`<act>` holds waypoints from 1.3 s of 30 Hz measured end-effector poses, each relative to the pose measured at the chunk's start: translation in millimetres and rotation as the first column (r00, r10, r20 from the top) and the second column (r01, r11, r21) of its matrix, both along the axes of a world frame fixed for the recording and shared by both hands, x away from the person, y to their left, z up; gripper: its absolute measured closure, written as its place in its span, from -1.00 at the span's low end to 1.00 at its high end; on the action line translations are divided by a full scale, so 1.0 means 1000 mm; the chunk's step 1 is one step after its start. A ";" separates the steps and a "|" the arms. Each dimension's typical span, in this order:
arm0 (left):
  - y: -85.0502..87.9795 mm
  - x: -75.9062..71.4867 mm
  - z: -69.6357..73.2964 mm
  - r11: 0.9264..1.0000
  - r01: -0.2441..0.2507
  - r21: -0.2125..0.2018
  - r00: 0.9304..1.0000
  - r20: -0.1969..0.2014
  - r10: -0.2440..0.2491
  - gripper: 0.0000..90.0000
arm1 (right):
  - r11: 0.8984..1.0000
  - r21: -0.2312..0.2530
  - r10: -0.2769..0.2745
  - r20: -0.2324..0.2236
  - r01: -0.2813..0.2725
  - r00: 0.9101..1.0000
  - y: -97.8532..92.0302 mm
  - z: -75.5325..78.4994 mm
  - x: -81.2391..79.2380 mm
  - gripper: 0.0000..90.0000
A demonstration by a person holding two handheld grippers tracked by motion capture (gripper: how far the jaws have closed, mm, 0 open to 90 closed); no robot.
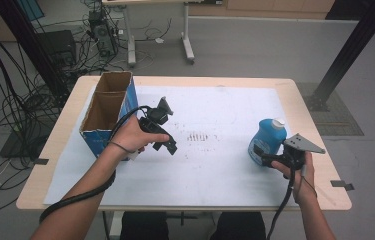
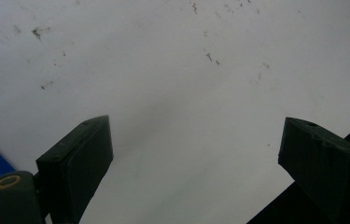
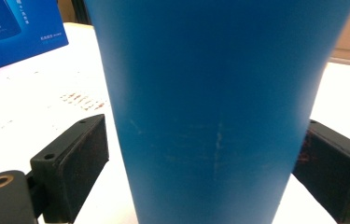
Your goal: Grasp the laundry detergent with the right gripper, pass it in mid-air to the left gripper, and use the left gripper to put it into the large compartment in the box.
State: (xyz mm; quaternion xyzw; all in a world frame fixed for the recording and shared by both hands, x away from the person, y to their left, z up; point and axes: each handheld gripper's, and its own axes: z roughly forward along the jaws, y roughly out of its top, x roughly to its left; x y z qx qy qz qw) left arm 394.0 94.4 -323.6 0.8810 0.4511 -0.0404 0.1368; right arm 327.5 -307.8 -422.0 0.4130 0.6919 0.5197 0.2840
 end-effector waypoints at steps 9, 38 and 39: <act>0.000 0.000 0.000 1.000 0.000 -0.001 1.000 0.001 0.000 -0.77 | 1.000 -0.003 0.002 0.000 -0.002 1.000 0.001 0.001 0.001 -0.82; 0.000 -0.001 0.002 1.000 0.005 -0.005 1.000 0.000 -0.005 -0.77 | 1.000 -0.004 0.000 0.000 0.000 1.000 0.004 0.001 0.001 -0.82; 0.000 -0.001 0.002 1.000 0.005 -0.005 1.000 0.000 -0.005 -0.77 | 1.000 -0.004 0.000 0.000 0.000 1.000 0.004 0.001 0.001 -0.82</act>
